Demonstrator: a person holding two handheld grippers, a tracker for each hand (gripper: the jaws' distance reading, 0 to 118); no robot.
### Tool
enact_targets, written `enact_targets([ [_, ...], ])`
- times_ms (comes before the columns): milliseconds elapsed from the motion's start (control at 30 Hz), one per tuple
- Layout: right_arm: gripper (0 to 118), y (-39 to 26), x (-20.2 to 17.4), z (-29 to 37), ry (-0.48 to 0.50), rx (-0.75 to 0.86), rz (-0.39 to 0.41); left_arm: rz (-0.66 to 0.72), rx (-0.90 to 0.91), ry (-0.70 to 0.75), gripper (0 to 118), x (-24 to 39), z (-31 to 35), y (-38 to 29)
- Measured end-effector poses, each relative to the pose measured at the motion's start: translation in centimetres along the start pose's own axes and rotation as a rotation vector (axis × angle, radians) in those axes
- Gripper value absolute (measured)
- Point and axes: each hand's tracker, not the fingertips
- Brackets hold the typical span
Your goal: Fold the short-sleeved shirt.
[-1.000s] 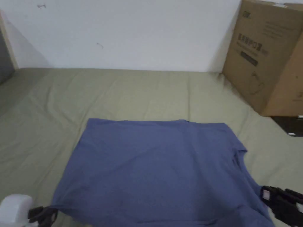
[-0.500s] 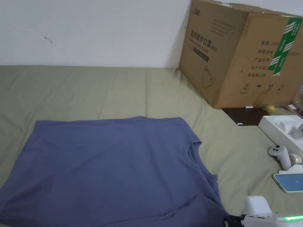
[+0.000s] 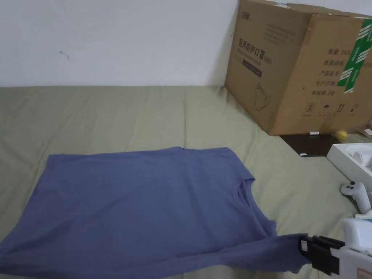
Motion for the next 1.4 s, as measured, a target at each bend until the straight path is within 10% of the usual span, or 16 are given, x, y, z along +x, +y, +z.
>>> enact_targets([
  [600, 8, 14.8, -2.6, -27.9, -0.152, -0.115, 0.14, 0.122, -0.25, 0.109, 12, -4.8, -24.0, 9.3],
  [667, 31, 14.1, -2.3, -29.6, -0.197, -0.146, 0.139, 0.118, -0.238, 0.133, 60, -5.0, -24.7, 9.0],
  [700, 62, 13.8, -2.2, -29.9, -0.207, -0.149, 0.127, 0.121, -0.213, 0.147, 98, -4.8, -24.4, 8.6],
  [767, 118, 13.4, -1.9, -29.5, -0.227, -0.141, 0.072, 0.117, -0.113, 0.179, 118, -4.5, -23.4, 8.6],
  [1033, 111, 11.5, -5.0, -13.6, -0.04, 0.177, -0.054, 0.106, 0.157, 0.057, 116, -0.4, -12.0, 8.7],
  [1167, 109, 7.4, -8.7, -4.6, 0.034, 0.465, 0.031, -0.01, 0.424, 0.051, 79, 4.2, -3.0, 5.9],
  [1233, 86, 5.2, -10.6, -1.0, 0.036, 0.578, 0.108, -0.066, 0.503, 0.065, 44, 6.3, -0.1, 4.3],
  [1300, 0, 3.1, -12.4, 1.5, 0.026, 0.643, 0.128, -0.126, 0.569, 0.081, 0, 8.3, 2.3, 2.7],
  [1400, 0, 0.4, -14.1, 2.6, 0.013, 0.689, 0.09, -0.147, 0.668, 0.115, 0, 9.6, 4.6, 0.6],
])
